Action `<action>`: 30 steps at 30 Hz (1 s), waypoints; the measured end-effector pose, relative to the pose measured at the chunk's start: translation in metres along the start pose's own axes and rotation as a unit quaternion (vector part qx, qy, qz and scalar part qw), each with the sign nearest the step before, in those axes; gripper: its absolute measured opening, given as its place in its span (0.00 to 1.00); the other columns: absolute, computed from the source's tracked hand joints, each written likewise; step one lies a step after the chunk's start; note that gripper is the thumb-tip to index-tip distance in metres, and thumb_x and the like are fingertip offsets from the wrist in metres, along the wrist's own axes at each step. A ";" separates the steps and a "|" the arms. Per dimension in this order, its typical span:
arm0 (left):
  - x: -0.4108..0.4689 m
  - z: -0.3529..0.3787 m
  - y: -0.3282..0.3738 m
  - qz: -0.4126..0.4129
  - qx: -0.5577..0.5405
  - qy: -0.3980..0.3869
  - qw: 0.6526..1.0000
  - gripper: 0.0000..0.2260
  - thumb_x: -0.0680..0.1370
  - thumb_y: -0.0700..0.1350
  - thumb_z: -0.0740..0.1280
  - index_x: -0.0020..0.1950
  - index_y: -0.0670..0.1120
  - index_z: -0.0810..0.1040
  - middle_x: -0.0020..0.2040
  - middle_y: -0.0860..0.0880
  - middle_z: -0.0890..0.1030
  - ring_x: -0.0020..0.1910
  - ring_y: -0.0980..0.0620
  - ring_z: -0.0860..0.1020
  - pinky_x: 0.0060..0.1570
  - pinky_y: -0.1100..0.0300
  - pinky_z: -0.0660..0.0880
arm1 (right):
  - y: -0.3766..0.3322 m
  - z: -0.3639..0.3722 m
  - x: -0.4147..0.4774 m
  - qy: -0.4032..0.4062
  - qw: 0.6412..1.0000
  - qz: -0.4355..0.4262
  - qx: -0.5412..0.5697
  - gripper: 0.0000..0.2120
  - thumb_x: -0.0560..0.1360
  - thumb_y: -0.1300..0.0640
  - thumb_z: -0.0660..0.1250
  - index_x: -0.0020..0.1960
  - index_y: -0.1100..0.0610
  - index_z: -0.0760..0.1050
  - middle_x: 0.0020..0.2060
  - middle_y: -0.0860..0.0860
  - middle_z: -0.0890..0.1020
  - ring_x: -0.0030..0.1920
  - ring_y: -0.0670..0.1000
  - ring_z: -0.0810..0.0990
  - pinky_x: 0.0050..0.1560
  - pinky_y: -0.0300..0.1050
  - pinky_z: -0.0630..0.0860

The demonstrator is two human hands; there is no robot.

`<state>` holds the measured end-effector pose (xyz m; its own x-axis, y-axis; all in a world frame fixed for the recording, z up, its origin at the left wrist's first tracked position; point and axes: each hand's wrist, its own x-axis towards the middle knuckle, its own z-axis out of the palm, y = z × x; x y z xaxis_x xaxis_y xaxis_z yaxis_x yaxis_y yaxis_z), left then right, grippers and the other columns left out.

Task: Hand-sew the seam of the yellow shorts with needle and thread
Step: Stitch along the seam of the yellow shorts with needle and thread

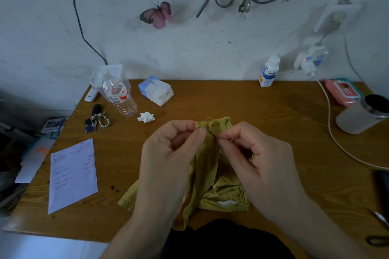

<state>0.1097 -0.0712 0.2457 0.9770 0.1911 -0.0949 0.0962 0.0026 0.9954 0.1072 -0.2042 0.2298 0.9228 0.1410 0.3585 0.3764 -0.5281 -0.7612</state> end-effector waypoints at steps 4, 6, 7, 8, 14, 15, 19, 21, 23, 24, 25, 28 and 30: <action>0.000 0.000 0.000 0.015 0.019 -0.005 1.000 0.04 0.72 0.41 0.69 0.40 0.51 0.80 0.31 0.57 0.82 0.31 0.65 0.79 0.28 0.76 0.70 | -0.001 0.000 0.000 0.002 1.000 0.005 0.002 0.07 0.75 0.55 0.62 0.44 0.55 0.78 0.31 0.47 0.80 0.31 0.44 0.78 0.28 0.40 0.74; -0.001 0.001 0.000 0.025 0.025 -0.008 0.999 0.05 0.72 0.40 0.69 0.39 0.51 0.80 0.31 0.57 0.82 0.31 0.65 0.79 0.28 0.77 0.70 | -0.001 0.000 0.000 0.001 1.000 0.006 0.000 0.07 0.75 0.55 0.62 0.44 0.55 0.78 0.31 0.46 0.81 0.31 0.44 0.78 0.29 0.39 0.74; -0.001 0.001 0.000 0.028 0.026 -0.008 0.999 0.05 0.72 0.40 0.69 0.39 0.51 0.80 0.31 0.57 0.83 0.32 0.64 0.79 0.28 0.77 0.70 | -0.001 0.000 0.000 0.000 1.000 0.007 0.000 0.07 0.75 0.55 0.62 0.44 0.54 0.78 0.31 0.46 0.81 0.32 0.44 0.78 0.29 0.39 0.73; -0.001 0.001 0.000 0.032 0.027 -0.009 0.999 0.06 0.72 0.40 0.69 0.39 0.51 0.80 0.32 0.57 0.83 0.32 0.64 0.79 0.28 0.76 0.71 | -0.001 0.000 0.000 -0.001 1.000 0.008 0.001 0.07 0.75 0.55 0.62 0.45 0.54 0.78 0.32 0.46 0.81 0.32 0.43 0.78 0.29 0.38 0.74; -0.001 0.000 -0.001 0.055 0.047 -0.016 0.997 0.08 0.72 0.39 0.68 0.38 0.52 0.79 0.32 0.58 0.83 0.33 0.65 0.80 0.28 0.77 0.70 | -0.001 0.001 0.000 -0.004 1.000 0.005 -0.006 0.06 0.75 0.55 0.62 0.44 0.54 0.78 0.31 0.46 0.80 0.31 0.43 0.77 0.29 0.33 0.72; -0.001 0.000 -0.002 0.058 0.049 -0.016 0.997 0.08 0.72 0.39 0.68 0.38 0.53 0.79 0.32 0.58 0.83 0.33 0.65 0.80 0.28 0.77 0.70 | -0.001 0.001 0.000 -0.002 1.000 0.004 -0.008 0.06 0.75 0.55 0.62 0.44 0.54 0.78 0.31 0.46 0.80 0.31 0.42 0.77 0.29 0.33 0.72; 0.000 -0.002 -0.003 0.050 0.034 -0.012 0.998 0.09 0.72 0.40 0.68 0.37 0.54 0.80 0.32 0.57 0.83 0.32 0.64 0.80 0.28 0.76 0.71 | -0.001 0.001 -0.001 0.001 1.000 0.000 -0.004 0.06 0.75 0.56 0.62 0.44 0.54 0.78 0.31 0.46 0.80 0.31 0.43 0.78 0.29 0.37 0.73; 0.001 -0.003 -0.003 0.042 0.029 -0.010 0.999 0.09 0.72 0.40 0.69 0.37 0.54 0.80 0.33 0.57 0.83 0.33 0.64 0.80 0.29 0.76 0.71 | -0.001 0.001 -0.001 0.001 1.000 0.001 -0.001 0.06 0.75 0.56 0.62 0.44 0.54 0.78 0.32 0.46 0.80 0.32 0.43 0.78 0.29 0.38 0.73; 0.001 -0.003 -0.004 0.036 0.026 -0.011 0.999 0.09 0.72 0.40 0.68 0.38 0.54 0.80 0.33 0.57 0.83 0.33 0.64 0.80 0.29 0.76 0.71 | -0.001 0.001 -0.001 0.003 1.000 0.001 0.000 0.06 0.75 0.56 0.62 0.45 0.54 0.78 0.32 0.46 0.80 0.32 0.43 0.78 0.29 0.38 0.73; 0.001 -0.003 -0.004 0.036 0.028 -0.012 0.999 0.08 0.72 0.40 0.68 0.38 0.53 0.80 0.33 0.58 0.83 0.33 0.64 0.80 0.28 0.77 0.71 | -0.001 0.001 -0.001 0.003 1.000 0.001 0.000 0.06 0.75 0.56 0.62 0.45 0.54 0.78 0.32 0.46 0.80 0.32 0.43 0.78 0.29 0.38 0.73; 0.001 -0.002 -0.003 0.038 0.030 -0.012 0.999 0.08 0.72 0.40 0.68 0.38 0.53 0.80 0.32 0.58 0.83 0.32 0.65 0.80 0.28 0.77 0.70 | -0.001 0.001 0.000 0.001 1.000 0.001 -0.001 0.06 0.75 0.56 0.62 0.44 0.54 0.78 0.31 0.46 0.80 0.32 0.43 0.78 0.29 0.38 0.73; 0.000 -0.001 -0.003 0.044 0.013 -0.012 0.999 0.06 0.70 0.41 0.69 0.38 0.53 0.80 0.32 0.57 0.83 0.32 0.64 0.80 0.28 0.76 0.71 | -0.001 0.000 0.000 -0.001 1.000 -0.001 -0.004 0.06 0.75 0.56 0.63 0.44 0.55 0.78 0.30 0.46 0.79 0.30 0.43 0.76 0.28 0.32 0.70; 0.000 -0.001 -0.004 0.047 0.003 -0.013 0.999 0.05 0.70 0.42 0.69 0.37 0.53 0.80 0.32 0.56 0.83 0.31 0.64 0.80 0.28 0.76 0.71 | -0.002 0.000 0.000 -0.002 1.000 -0.001 -0.008 0.06 0.75 0.56 0.63 0.44 0.54 0.78 0.30 0.46 0.79 0.30 0.43 0.76 0.27 0.31 0.69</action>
<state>0.1086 -0.0702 0.2418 0.9864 0.1646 -0.0016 0.0051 -0.0203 0.9998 0.1067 -0.2032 0.2309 0.9223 0.1451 0.3582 0.3770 -0.5417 -0.7513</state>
